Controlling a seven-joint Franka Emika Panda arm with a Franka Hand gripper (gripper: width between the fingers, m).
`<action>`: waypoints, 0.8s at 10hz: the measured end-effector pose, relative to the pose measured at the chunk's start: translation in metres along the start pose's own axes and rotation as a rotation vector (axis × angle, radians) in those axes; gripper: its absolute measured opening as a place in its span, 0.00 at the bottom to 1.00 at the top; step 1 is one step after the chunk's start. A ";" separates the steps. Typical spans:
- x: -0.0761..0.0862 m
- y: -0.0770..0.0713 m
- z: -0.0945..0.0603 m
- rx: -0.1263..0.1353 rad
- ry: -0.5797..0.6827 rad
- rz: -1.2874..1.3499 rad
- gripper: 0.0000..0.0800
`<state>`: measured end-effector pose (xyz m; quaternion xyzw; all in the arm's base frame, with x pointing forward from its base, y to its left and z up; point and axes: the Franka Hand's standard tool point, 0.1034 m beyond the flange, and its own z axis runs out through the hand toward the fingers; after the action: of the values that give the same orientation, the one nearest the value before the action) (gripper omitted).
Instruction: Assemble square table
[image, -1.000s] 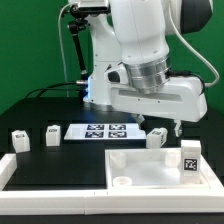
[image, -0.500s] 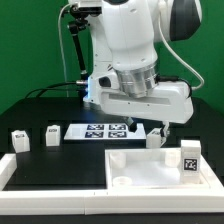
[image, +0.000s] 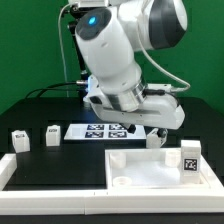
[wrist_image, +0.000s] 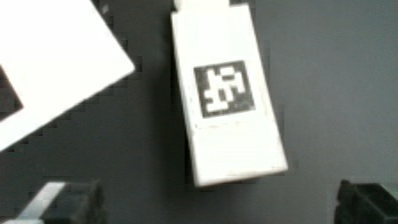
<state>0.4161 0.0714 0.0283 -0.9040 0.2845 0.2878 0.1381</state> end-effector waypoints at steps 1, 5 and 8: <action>0.000 -0.003 0.001 -0.001 -0.065 0.011 0.81; -0.003 -0.003 0.011 0.035 -0.213 0.044 0.81; -0.011 -0.001 0.030 0.083 -0.260 0.059 0.81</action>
Offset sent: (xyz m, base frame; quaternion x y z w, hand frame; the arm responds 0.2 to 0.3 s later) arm 0.0000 0.0000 0.0000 0.0000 0.0000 0.0000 1.0000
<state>0.3960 0.0889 0.0110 -0.8437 0.3024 0.3946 0.2023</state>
